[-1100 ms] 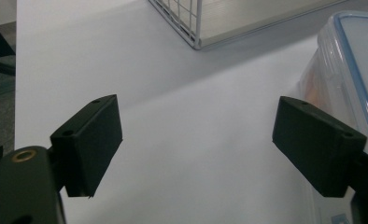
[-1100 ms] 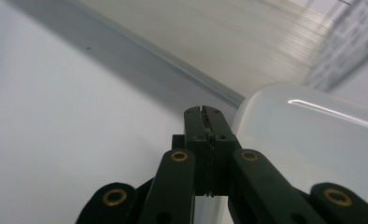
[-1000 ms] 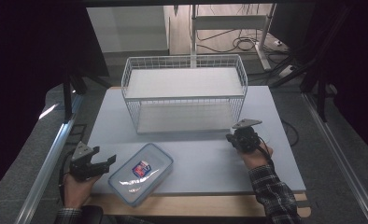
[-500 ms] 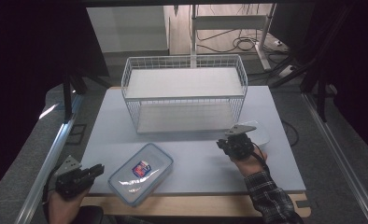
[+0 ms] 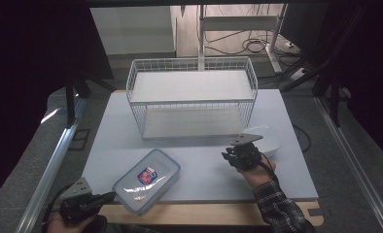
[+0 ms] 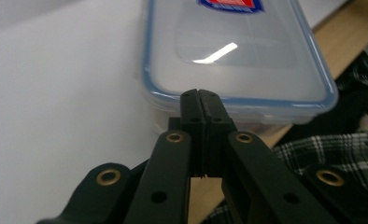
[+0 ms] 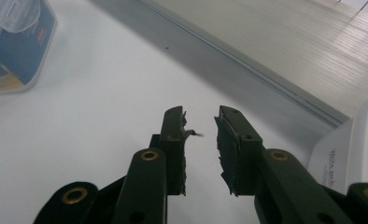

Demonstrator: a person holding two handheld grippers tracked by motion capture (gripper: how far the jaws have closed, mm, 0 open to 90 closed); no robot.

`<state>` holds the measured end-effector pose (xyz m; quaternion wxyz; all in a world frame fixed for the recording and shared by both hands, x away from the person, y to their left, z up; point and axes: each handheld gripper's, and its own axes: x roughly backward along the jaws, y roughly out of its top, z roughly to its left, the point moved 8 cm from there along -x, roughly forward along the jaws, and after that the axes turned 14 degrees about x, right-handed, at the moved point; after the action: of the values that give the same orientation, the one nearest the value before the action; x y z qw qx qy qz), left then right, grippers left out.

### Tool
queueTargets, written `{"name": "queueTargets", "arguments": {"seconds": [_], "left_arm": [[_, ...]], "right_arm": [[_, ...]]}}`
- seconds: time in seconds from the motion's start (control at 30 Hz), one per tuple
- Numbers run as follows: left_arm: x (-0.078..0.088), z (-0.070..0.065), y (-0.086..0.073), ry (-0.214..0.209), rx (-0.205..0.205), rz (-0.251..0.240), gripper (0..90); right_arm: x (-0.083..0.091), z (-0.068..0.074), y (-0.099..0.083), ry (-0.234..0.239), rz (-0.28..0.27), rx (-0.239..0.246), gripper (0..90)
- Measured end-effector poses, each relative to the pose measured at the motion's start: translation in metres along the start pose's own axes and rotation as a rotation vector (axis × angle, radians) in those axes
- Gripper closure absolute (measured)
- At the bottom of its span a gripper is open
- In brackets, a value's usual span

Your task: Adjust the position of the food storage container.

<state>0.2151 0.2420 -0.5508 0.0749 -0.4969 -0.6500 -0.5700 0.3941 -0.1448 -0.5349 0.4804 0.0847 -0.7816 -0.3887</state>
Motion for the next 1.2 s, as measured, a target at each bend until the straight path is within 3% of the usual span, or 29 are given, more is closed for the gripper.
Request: {"name": "queueTargets", "arguments": {"seconds": [0.23, 0.57, 0.77, 0.87, 0.97, 1.03, 1.07, 1.17, 1.2], "left_arm": [[-0.003, -0.010, -0.011, -0.051, -0.027, 0.079, 90.0], [-0.010, -0.006, -0.005, -0.088, 0.014, 0.027, 90.0], [-0.021, -0.004, 0.007, -0.053, 0.029, 0.000, 90.0], [-0.026, 0.004, 0.015, -0.010, 0.060, -0.026, 90.0], [-0.028, 0.007, 0.019, -0.001, 0.079, -0.038, 90.0], [-0.029, 0.008, 0.019, 0.008, 0.082, -0.030, 90.0], [-0.033, 0.009, 0.012, 0.044, 0.078, 0.024, 90.0], [-0.038, 0.008, 0.005, 0.031, 0.090, 0.061, 90.0], [-0.047, 0.005, 0.003, 0.044, 0.069, 0.094, 89.9]], "right_arm": [[-0.002, 0.002, 0.001, 0.004, 0.004, 0.008, 70.6], [-0.006, 0.006, 0.002, 0.017, 0.007, 0.026, 69.6], [-0.007, 0.010, 0.004, 0.037, 0.001, 0.023, 69.5], [-0.010, 0.014, 0.008, 0.064, -0.016, 0.011, 71.6], [-0.013, 0.017, 0.011, 0.089, -0.023, 0.002, 74.9], [-0.018, 0.021, 0.015, 0.111, -0.026, 0.000, 79.5], [-0.023, 0.025, 0.018, 0.127, -0.027, 0.005, 83.8], [-0.027, 0.029, 0.022, 0.145, -0.028, 0.013, 86.1], [-0.032, 0.033, 0.026, 0.159, -0.031, 0.018, 86.4]]}}
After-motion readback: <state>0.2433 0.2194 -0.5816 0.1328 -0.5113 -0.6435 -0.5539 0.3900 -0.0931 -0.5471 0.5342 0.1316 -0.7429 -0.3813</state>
